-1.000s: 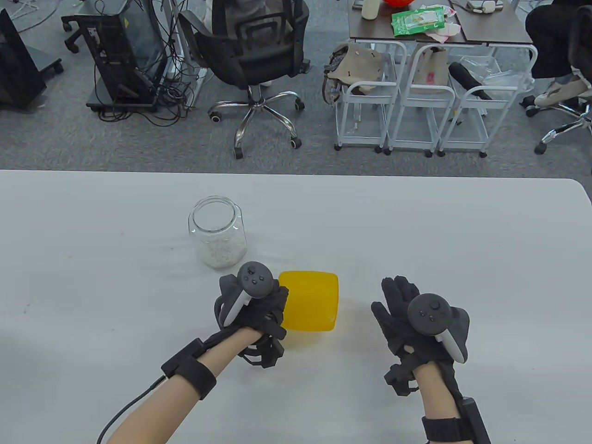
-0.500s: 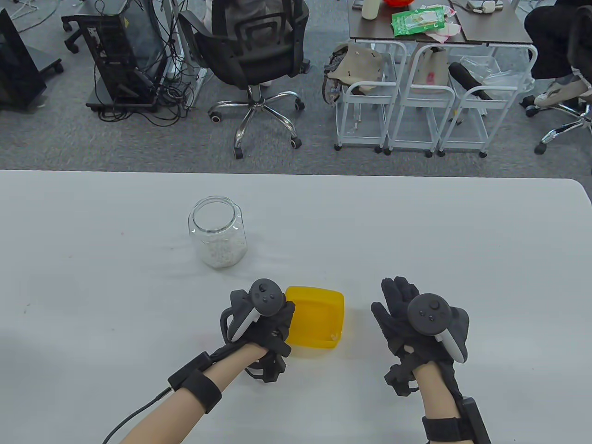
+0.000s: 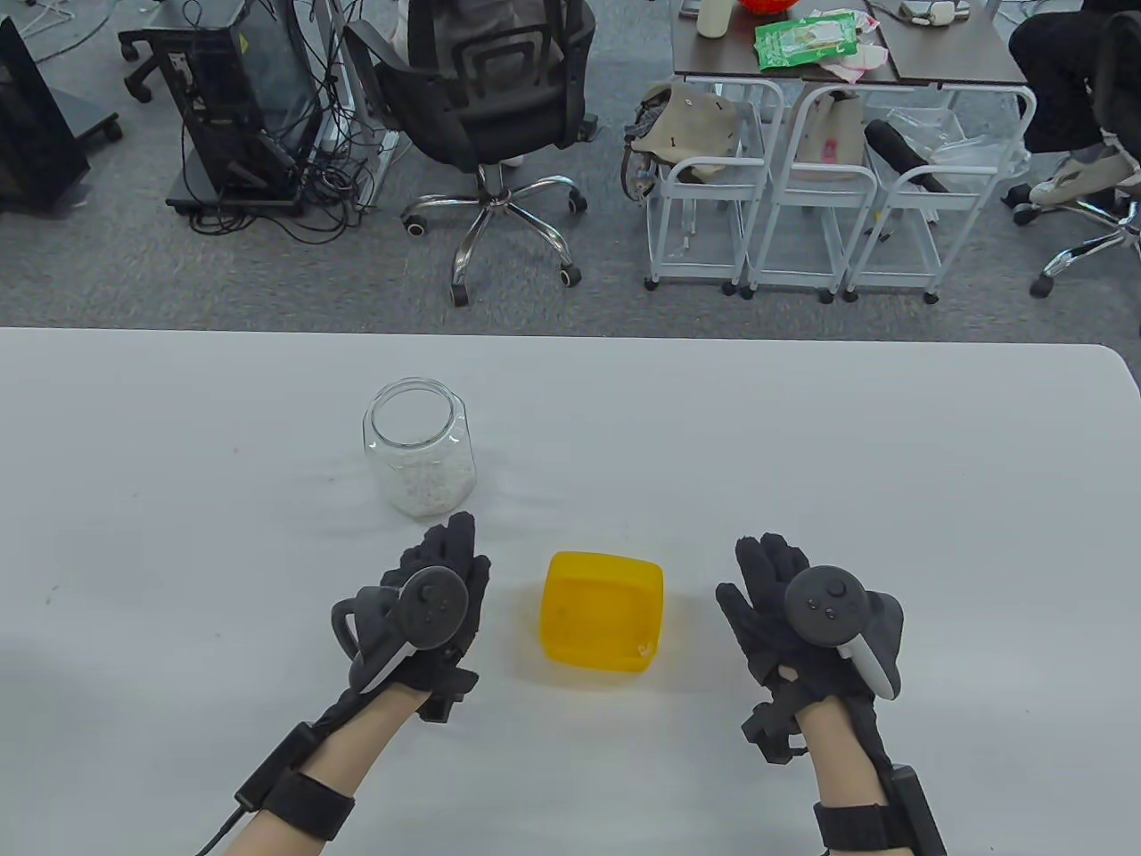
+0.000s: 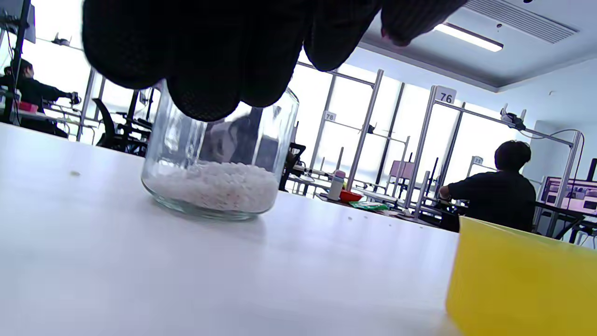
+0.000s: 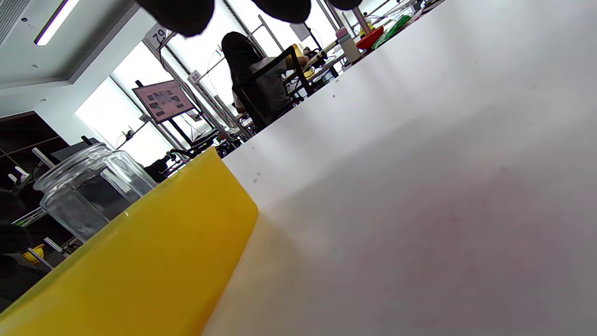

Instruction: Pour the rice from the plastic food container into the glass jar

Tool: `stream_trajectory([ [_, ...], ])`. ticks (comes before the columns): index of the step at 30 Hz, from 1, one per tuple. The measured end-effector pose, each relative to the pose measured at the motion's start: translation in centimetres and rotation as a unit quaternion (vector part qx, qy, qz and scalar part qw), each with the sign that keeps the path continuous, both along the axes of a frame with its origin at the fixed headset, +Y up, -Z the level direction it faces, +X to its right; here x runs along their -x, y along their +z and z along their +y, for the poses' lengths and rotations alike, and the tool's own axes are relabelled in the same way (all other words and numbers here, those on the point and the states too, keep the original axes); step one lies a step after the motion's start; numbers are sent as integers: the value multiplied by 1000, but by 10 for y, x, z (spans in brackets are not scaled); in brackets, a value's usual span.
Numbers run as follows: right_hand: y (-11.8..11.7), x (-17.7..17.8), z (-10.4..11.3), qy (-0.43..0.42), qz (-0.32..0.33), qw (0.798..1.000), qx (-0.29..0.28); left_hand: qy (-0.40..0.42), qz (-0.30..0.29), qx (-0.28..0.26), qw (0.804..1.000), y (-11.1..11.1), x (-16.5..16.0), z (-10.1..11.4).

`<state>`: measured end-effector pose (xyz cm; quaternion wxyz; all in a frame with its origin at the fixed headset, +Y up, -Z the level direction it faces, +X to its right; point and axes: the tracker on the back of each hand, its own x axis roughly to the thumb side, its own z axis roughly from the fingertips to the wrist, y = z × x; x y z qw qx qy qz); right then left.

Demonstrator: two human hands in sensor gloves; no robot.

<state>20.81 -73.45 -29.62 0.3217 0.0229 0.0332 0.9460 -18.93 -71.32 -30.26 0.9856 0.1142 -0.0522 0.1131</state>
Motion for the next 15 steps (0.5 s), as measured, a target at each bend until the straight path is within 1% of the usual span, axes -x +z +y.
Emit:
stream_trajectory([
  [3, 0, 0, 0, 1, -1, 1000, 1, -11, 14, -2, 1000, 9, 16, -1],
  [8, 0, 0, 0, 6, -1, 1000, 0, 27, 18, 23, 999, 18, 34, -10],
  [10, 1, 1, -1, 10, 0, 1000, 0, 35, 5, 30, 999, 19, 37, -11],
  [15, 0, 3, -3, 20, 1, 1000, 3, 43, -10, 29, 999, 20, 45, -16],
])
